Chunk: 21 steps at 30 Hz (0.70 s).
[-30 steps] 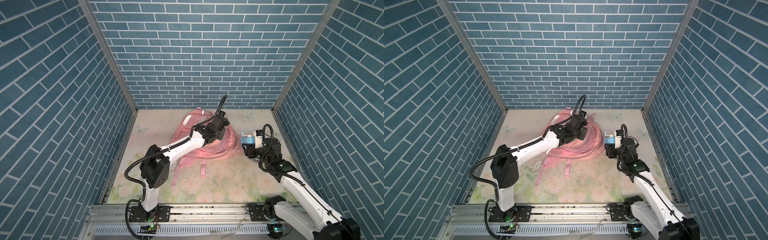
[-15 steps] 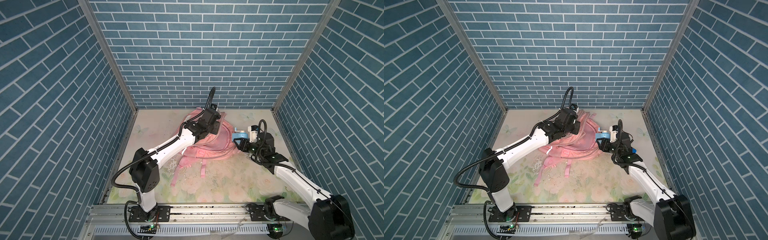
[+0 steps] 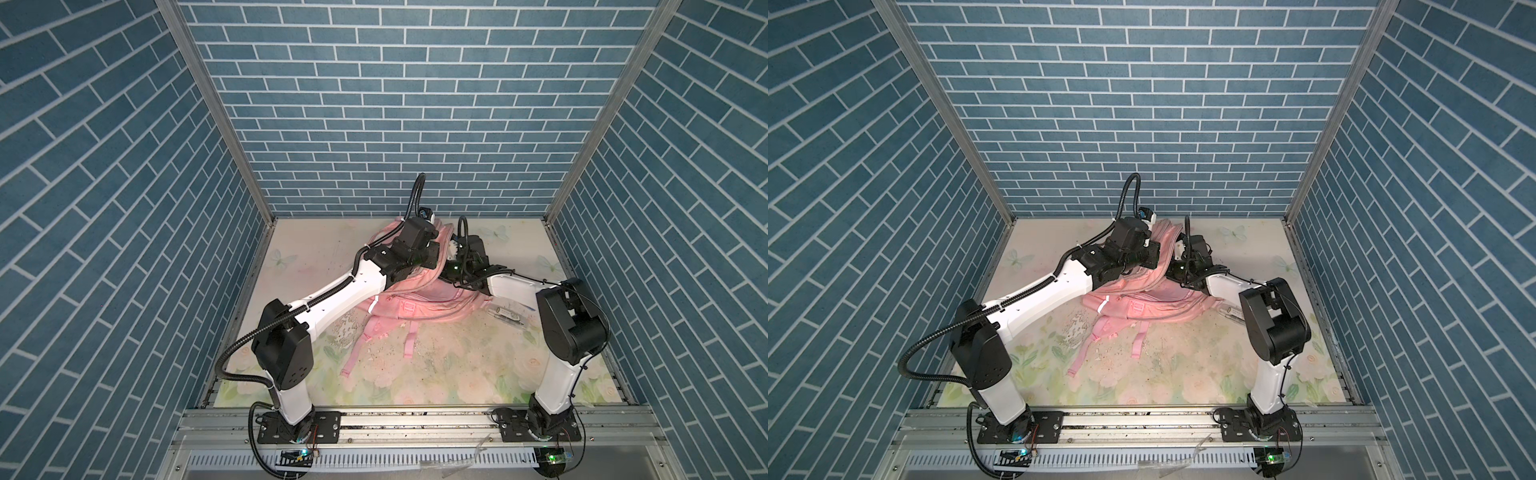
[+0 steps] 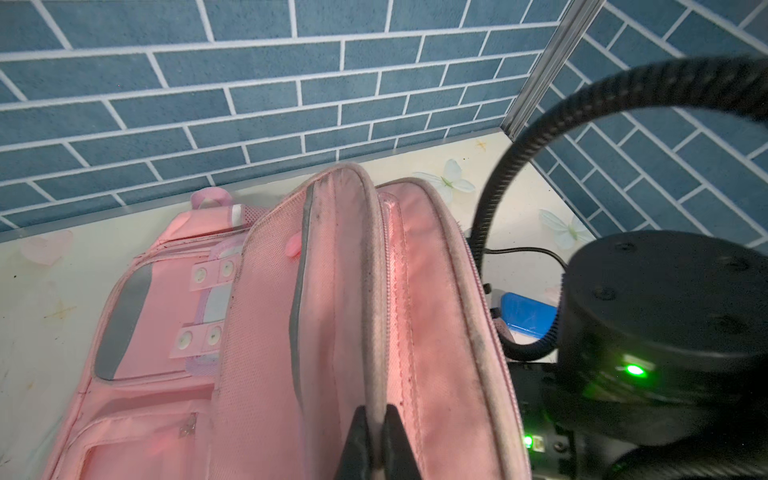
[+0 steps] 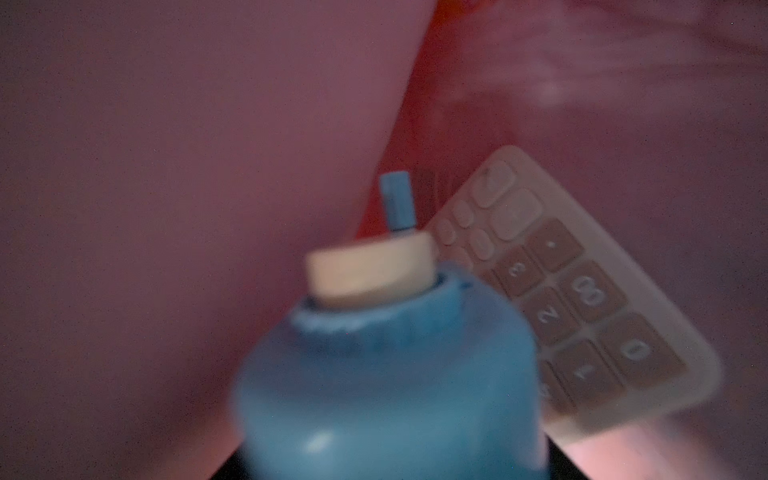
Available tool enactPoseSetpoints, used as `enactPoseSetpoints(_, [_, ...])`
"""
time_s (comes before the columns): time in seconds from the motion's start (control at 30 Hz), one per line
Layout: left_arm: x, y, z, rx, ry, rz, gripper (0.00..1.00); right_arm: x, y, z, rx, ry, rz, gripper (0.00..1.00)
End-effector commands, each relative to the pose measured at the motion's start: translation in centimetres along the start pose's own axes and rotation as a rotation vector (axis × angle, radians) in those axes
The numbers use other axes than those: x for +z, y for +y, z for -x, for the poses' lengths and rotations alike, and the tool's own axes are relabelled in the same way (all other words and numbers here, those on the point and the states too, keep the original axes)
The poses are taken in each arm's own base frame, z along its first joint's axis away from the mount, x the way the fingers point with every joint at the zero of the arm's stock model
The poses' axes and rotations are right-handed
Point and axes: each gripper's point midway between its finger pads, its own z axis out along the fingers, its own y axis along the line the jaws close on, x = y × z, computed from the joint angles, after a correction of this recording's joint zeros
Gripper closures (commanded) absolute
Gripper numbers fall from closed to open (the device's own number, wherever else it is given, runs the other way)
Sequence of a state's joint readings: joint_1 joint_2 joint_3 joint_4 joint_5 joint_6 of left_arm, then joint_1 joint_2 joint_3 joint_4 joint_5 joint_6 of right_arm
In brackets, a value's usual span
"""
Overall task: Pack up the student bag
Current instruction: 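Open the right gripper to release the sharpener and lift out of the bag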
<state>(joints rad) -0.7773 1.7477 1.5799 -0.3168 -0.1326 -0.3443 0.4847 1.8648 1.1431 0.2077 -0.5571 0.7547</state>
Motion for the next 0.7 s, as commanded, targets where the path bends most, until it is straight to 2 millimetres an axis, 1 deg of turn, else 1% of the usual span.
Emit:
enactPoseSetpoints(0.0, [-3.8, -2.0, 6.5, -0.061, -0.223, -0.096, 1.00, -1.1, 1.1, 0.1, -0.018, 0.026, 0.022, 0.19])
enactPoseSetpoints(0.17, [-4.0, -2.0, 6.7, -0.080, -0.243, -0.112, 1.00, -4.8, -0.4, 0.4, -0.049, 0.001, -0.068, 0.14])
enactPoseSetpoints(0.27, [-3.8, -2.5, 6.5, -0.093, -0.246, -0.144, 1.00, -7.3, -2.2, 0.3, -0.066, 0.000, -0.187, 0.14])
enactPoseSetpoints(0.33, [-3.5, -3.3, 6.0, -0.077, -0.236, -0.173, 1.00, -9.5, -3.1, 0.4, -0.063, -0.031, -0.252, 0.14])
enactPoseSetpoints(0.43, [-2.6, -4.0, 4.5, 0.013, -0.198, -0.175, 1.00, -12.9, -3.7, 0.2, -0.037, -0.093, -0.279, 0.15])
enactPoseSetpoints(0.5, [-2.6, -3.9, 3.5, 0.107, -0.183, -0.173, 0.82, -14.5, -4.2, -0.2, -0.016, -0.123, -0.298, 0.17])
enactPoseSetpoints(0.57, [-3.2, -3.4, 2.8, 0.232, -0.181, -0.155, 0.52, -15.5, -4.8, -1.2, -0.001, -0.128, -0.319, 0.18])
enactPoseSetpoints(0.6, [-3.5, -2.8, 2.6, 0.279, -0.180, -0.127, 0.42, -15.6, -4.9, -1.7, 0.009, -0.120, -0.320, 0.18])
enactPoseSetpoints(0.63, [-4.0, -2.2, 2.5, 0.338, -0.178, -0.108, 0.34, -15.6, -5.1, -2.3, 0.026, -0.108, -0.320, 0.19])
enactPoseSetpoints(0.67, [-4.5, -1.2, 2.4, 0.385, -0.178, -0.075, 0.28, -15.4, -5.3, -2.9, 0.050, -0.091, -0.318, 0.20])
